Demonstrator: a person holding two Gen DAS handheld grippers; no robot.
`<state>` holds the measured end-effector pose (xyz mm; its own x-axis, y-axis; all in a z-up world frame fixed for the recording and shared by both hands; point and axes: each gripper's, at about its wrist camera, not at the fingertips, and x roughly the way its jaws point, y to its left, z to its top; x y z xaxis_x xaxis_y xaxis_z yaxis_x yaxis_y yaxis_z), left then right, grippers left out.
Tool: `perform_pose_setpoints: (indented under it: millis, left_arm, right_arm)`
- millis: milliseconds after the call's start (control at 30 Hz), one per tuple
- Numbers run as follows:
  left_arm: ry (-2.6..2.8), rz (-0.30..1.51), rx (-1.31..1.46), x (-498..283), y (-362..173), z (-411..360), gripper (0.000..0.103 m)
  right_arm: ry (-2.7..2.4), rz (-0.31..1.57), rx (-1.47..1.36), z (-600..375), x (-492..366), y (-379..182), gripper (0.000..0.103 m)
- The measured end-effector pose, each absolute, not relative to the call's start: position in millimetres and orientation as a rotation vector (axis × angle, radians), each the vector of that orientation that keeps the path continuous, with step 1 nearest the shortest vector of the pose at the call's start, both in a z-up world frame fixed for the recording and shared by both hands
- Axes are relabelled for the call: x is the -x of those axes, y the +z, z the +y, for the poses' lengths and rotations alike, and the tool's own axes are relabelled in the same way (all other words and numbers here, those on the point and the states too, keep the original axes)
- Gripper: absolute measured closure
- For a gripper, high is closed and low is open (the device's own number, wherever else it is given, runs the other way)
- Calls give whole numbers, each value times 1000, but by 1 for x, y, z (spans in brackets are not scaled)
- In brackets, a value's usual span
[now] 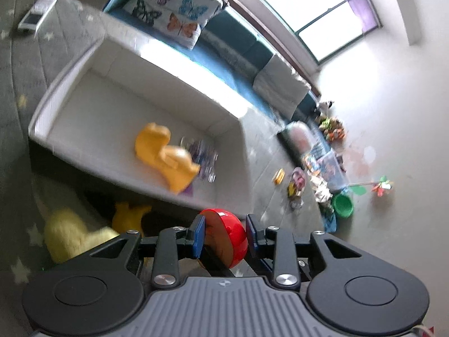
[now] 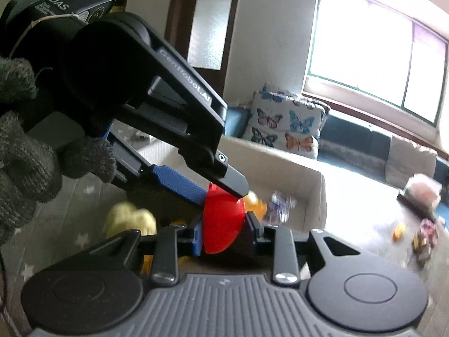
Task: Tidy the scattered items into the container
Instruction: 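Lift the apple toy into the box and open the right gripper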
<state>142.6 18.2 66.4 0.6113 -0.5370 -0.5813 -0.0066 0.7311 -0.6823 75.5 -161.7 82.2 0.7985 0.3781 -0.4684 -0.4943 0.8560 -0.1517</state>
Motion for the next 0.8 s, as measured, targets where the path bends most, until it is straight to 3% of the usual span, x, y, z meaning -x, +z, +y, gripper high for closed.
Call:
perform_pose_setpoints:
  millis: [267, 800]
  left_arm:
    - [-274, 838, 731, -182, 81, 50, 69]
    - [-135, 982, 791, -242, 21, 90, 68]
  right_arm:
    - [547, 444, 271, -137, -131, 92, 73]
    - [676, 692, 234, -100, -207, 43, 73]
